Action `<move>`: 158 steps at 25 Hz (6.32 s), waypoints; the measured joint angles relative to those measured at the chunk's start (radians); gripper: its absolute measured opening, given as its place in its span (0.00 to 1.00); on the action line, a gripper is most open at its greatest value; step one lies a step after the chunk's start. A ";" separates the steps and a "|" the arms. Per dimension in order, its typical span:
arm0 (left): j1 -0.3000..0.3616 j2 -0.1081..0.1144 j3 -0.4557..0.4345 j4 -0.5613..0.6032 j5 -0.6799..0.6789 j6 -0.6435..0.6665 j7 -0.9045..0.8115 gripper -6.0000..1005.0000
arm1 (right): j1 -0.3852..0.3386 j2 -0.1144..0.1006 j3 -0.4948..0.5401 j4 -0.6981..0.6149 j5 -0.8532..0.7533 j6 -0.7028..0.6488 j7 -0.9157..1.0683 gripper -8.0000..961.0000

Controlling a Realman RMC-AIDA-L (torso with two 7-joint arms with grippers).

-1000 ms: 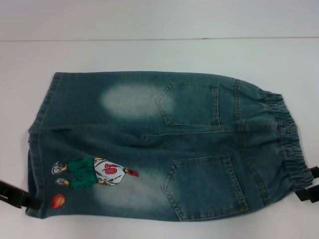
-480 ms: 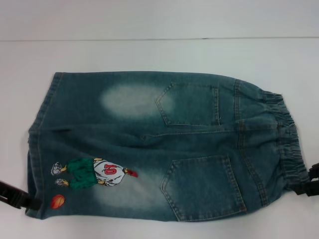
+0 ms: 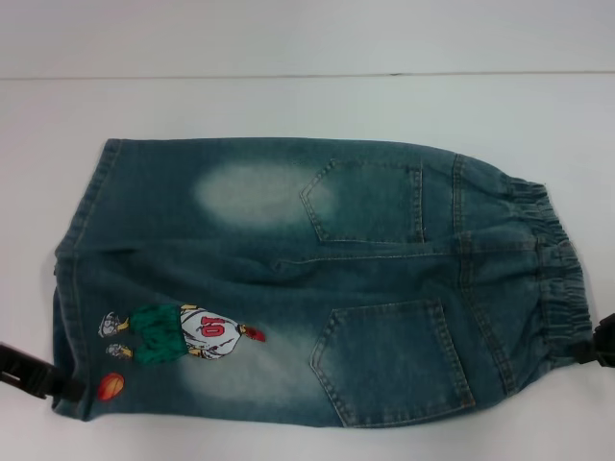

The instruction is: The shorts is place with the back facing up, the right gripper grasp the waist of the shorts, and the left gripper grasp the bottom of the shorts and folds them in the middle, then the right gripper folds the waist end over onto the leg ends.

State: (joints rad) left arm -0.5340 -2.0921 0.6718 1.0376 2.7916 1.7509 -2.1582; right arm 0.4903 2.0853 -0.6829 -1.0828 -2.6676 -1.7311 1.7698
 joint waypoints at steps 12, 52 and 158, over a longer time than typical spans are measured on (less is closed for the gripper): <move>0.013 0.003 -0.002 0.034 0.004 0.060 0.001 0.02 | -0.040 0.004 0.008 -0.058 0.044 -0.145 -0.126 0.06; -0.146 -0.047 0.019 0.125 -0.144 -0.356 0.018 0.02 | -0.032 0.001 0.281 -0.113 0.317 0.138 -0.034 0.06; 0.070 -0.022 0.060 0.102 -0.667 0.033 0.400 0.90 | -0.273 0.003 0.333 0.490 0.794 0.442 -0.848 0.95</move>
State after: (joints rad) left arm -0.4642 -2.1138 0.7318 1.1397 2.1247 1.7836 -1.7585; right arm 0.2172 2.0886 -0.3498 -0.5926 -1.8741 -1.2892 0.9219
